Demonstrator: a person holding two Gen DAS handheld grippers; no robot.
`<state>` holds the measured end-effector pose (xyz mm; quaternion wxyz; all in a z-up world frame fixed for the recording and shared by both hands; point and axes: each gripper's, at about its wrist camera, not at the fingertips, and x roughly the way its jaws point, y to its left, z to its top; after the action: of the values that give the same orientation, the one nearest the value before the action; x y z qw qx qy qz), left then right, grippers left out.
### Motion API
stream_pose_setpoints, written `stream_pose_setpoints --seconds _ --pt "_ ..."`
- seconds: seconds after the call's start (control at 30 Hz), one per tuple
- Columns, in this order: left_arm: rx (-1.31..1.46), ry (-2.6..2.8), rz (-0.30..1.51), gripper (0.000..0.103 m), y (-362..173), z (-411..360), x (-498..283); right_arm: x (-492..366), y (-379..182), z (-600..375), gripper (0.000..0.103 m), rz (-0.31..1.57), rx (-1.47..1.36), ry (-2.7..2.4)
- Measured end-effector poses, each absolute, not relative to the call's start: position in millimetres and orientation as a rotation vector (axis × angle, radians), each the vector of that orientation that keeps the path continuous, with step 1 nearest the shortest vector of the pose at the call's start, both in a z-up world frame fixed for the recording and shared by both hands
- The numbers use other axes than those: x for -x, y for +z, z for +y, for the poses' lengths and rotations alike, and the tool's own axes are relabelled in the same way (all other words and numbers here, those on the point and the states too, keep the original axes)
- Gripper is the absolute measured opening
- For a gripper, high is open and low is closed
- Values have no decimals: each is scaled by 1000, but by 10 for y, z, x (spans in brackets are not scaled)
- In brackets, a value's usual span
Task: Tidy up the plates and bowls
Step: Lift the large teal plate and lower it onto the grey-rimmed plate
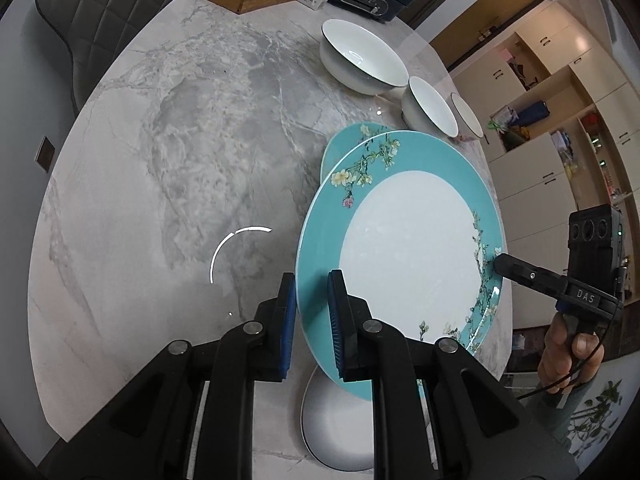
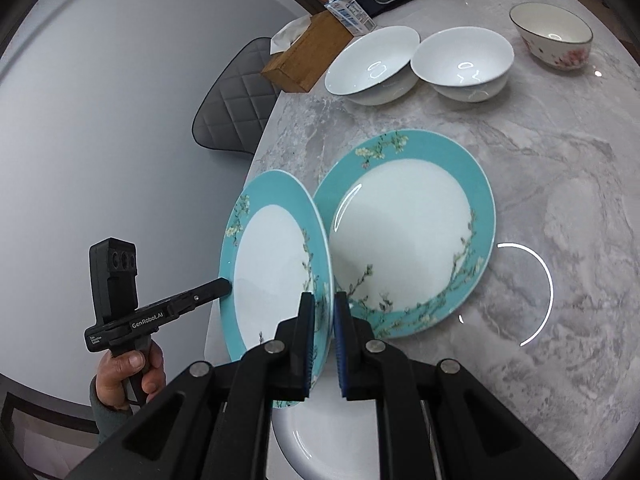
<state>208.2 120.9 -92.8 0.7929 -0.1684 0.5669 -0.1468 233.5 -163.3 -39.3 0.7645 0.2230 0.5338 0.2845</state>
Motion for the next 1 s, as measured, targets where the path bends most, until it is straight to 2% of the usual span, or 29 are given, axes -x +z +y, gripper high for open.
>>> stream_pose_setpoints --seconds 0.5,1.0 --pt "323 -345 1295 13 -1257 929 -1320 -1431 -949 -1945 12 1203 -568 601" --pt "286 -359 1356 13 -1393 774 -1280 -1127 -1351 -2061 14 1254 -602 552"
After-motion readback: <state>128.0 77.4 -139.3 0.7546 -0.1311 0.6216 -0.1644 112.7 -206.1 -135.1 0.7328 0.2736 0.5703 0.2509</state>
